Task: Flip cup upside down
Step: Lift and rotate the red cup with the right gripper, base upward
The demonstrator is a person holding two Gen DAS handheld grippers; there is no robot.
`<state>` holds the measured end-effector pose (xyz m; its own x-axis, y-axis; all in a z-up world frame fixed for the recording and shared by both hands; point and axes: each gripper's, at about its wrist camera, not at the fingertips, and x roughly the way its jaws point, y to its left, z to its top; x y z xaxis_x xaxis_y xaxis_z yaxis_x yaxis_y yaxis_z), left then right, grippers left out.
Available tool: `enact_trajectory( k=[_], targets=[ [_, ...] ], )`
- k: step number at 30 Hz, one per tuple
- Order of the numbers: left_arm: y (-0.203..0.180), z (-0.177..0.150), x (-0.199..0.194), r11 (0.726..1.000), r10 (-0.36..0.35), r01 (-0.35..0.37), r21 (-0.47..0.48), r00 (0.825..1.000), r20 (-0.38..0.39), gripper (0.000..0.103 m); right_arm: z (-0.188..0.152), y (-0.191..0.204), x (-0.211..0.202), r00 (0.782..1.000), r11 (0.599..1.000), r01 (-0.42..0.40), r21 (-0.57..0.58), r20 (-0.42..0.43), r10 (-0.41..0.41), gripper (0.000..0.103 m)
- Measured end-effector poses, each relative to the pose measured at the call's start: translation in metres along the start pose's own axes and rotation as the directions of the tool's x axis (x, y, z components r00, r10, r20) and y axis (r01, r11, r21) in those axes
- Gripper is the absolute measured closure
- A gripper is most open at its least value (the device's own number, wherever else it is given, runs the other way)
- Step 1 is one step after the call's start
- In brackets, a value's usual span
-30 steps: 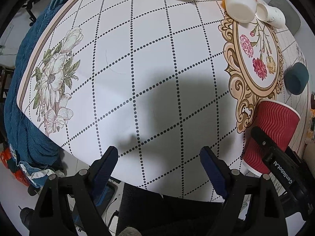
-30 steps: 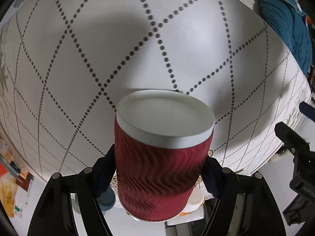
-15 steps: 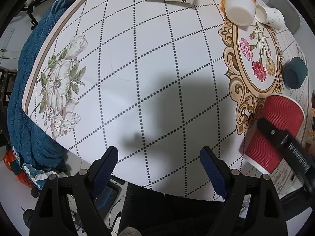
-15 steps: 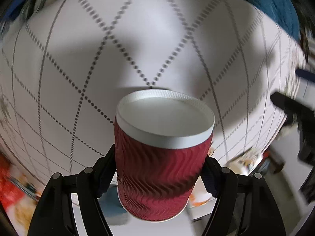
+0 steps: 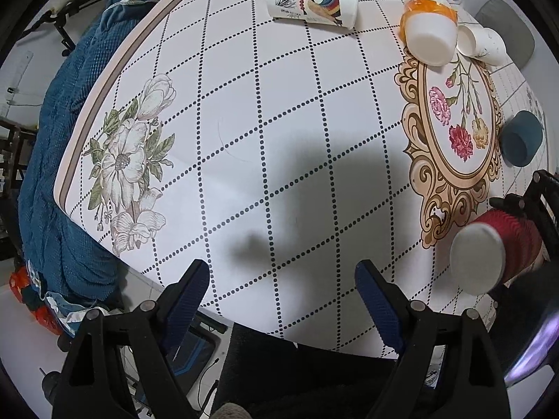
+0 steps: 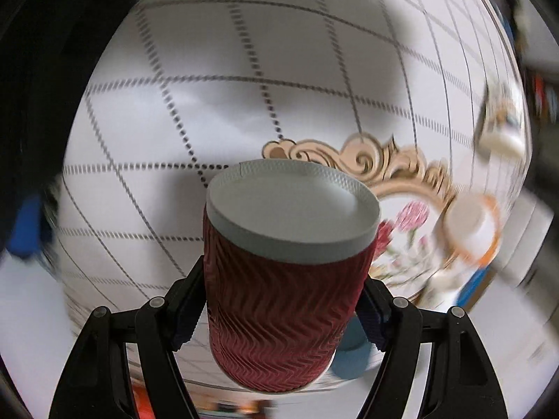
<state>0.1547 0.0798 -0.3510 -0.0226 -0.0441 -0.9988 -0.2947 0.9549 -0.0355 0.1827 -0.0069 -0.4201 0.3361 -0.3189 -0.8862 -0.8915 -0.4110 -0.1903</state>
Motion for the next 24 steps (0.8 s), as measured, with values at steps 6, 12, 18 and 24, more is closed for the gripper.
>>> enact_trajectory(
  k=[6,12,18,24],
  targets=[
    [-0.006,-0.001,-0.003,1.000,0.002,-0.002,0.018,1.000,0.006,0.018,-0.011,-0.028,0.014,0.983,0.951,-0.183,0.249,0.023,0.183,0.026],
    [-0.015,-0.002,-0.001,0.999,-0.001,0.001,0.038,1.000,0.003,0.018,-0.033,-0.050,0.032,0.942,0.819,-0.320,0.476,0.071,0.327,0.026],
    [-0.027,-0.003,0.000,0.999,0.025,-0.024,0.034,1.000,-0.020,0.018,-0.063,-0.076,0.058,0.880,0.623,-0.424,0.658,0.136,0.455,0.026],
    [-0.032,-0.002,0.001,0.999,0.024,-0.023,0.046,0.999,-0.023,0.018,-0.092,-0.092,0.082,0.810,0.435,-0.493,0.753,0.216,0.545,0.026]
  ],
)
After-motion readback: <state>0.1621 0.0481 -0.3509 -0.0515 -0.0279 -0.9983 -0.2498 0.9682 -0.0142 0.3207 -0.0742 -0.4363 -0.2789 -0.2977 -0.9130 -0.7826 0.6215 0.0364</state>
